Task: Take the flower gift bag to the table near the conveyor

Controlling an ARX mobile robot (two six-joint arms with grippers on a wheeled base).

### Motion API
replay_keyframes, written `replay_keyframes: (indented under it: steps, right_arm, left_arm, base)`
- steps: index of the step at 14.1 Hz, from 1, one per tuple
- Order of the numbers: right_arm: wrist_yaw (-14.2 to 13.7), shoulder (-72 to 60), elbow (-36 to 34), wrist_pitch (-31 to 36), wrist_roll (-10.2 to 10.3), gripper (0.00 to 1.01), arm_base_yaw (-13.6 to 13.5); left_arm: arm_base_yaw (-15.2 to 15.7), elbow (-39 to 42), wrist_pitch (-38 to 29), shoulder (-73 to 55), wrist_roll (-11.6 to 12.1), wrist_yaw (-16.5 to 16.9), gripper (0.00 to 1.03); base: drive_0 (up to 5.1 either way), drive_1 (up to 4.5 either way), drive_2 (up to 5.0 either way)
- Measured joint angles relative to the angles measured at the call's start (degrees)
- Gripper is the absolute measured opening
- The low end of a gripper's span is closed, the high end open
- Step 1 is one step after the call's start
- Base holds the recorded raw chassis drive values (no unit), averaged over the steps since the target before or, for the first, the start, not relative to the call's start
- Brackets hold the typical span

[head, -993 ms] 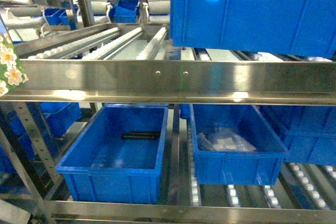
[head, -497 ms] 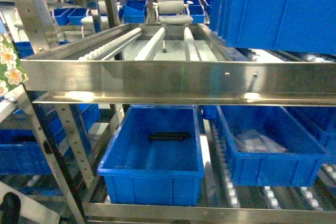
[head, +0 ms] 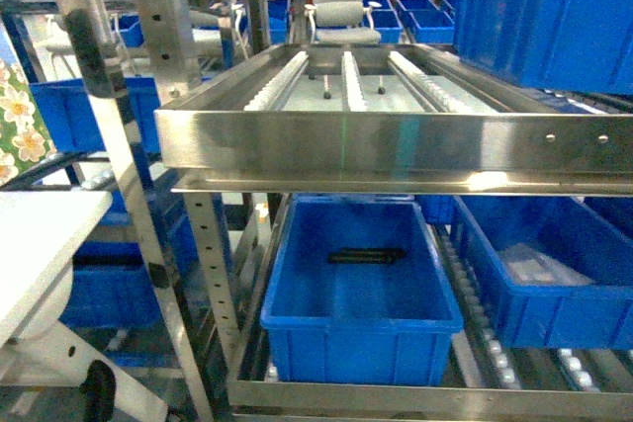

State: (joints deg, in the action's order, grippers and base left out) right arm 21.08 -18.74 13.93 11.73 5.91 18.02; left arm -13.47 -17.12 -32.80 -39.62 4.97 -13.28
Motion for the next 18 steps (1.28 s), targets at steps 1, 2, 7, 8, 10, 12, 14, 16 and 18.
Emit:
replay_keyframes:
  steps: [1,2,7,8,10,12,14,16,18]
  right_arm:
    - [0.00,-0.02,0.00,-0.20,0.02,0.02,0.00]
    - [0.00,-0.13,0.00,-0.04,0.00,0.02,0.00]
    - [0.00,-0.22,0.00,-0.11,0.00,0.02,0.00]
    - [0.00,-0.22,0.00,-0.02,0.02,0.02,0.00]
    - [-0.02,-0.15,0.00,-0.11,0.02,0.02,0.00]
    - [0.00,-0.22,0.00,-0.13,0.02,0.02,0.00]
    - [0.00,-0.26,-0.07,-0.15,0.02,0.02,0.00]
    - [-0.02,-0.26,-0.07,-0.17,0.00,0.02,0.00]
    - [0.00,-0.20,-0.09,0.04,0.02,0.02,0.00]
  left_arm:
    - [0.02,0.00,0.20,-0.02,0.00,-0.02,0.02]
    - [0.02,0.00,0.07,0.00,0.00,-0.07,0.02]
    - [-0.02,0.00,0.07,0.02,0.00,-0.02,0.02]
    - [0.00,0.00,0.02,0.02,-0.02,-0.04,0.02]
    - [0.00,0.00,0.00,0.02,0.00,-0.02,0.02]
    - [0.00,0.00,0.13,0.00,0.00,-0.02,0.02]
    - [0.02,0.00,0.02,0.02,0.00,-0.04,0.02]
    - [0.02,0.00,0.04,-0.02,0.00,0.00,0.02]
    - [0.02,0.00,0.11,0.00,0.00,-0.04,0.02]
  base:
    - [-4.9,1.23,3.4]
    - [-4.9,1.22,3.5]
    - [-4.9,1.30,3.4]
    - [-4.9,2.39,2.4]
    - [-4.9,2.49,2.5]
    - [-5.0,2.45,2.5]
    - [-5.0,2.49,2.5]
    - [-5.0,2.45,2.5]
    - [-5.0,2.49,2.5]
